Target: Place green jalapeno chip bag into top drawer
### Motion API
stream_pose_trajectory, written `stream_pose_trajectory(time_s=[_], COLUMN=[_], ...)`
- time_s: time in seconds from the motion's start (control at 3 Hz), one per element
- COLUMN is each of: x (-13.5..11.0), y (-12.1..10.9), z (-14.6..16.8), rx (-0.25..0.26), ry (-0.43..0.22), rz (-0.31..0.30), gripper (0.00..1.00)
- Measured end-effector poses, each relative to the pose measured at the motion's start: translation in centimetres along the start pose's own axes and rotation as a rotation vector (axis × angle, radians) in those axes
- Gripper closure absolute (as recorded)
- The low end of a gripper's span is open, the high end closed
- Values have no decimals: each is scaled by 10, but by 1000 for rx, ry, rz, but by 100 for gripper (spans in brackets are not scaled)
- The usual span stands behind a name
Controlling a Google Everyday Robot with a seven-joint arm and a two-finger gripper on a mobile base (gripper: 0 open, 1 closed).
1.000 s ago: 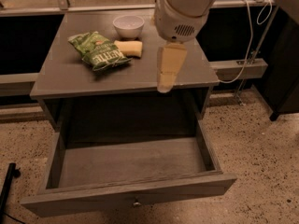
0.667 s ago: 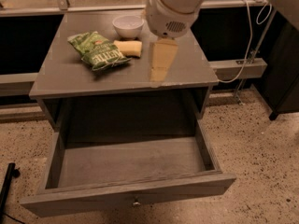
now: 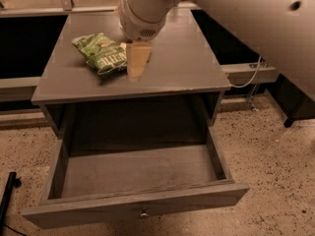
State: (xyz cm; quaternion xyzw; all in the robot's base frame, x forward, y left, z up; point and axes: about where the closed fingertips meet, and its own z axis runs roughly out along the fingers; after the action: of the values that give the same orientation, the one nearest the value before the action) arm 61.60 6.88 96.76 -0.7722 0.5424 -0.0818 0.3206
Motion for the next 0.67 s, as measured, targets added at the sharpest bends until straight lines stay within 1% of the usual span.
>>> stream_pose_trajectory(time_s=[0.33, 0.67], x=[-4, -14], y=[-8, -10], z=[55, 96], rx=[3, 2], ry=[-15, -52], rz=[-31, -44], gripper=[18, 39])
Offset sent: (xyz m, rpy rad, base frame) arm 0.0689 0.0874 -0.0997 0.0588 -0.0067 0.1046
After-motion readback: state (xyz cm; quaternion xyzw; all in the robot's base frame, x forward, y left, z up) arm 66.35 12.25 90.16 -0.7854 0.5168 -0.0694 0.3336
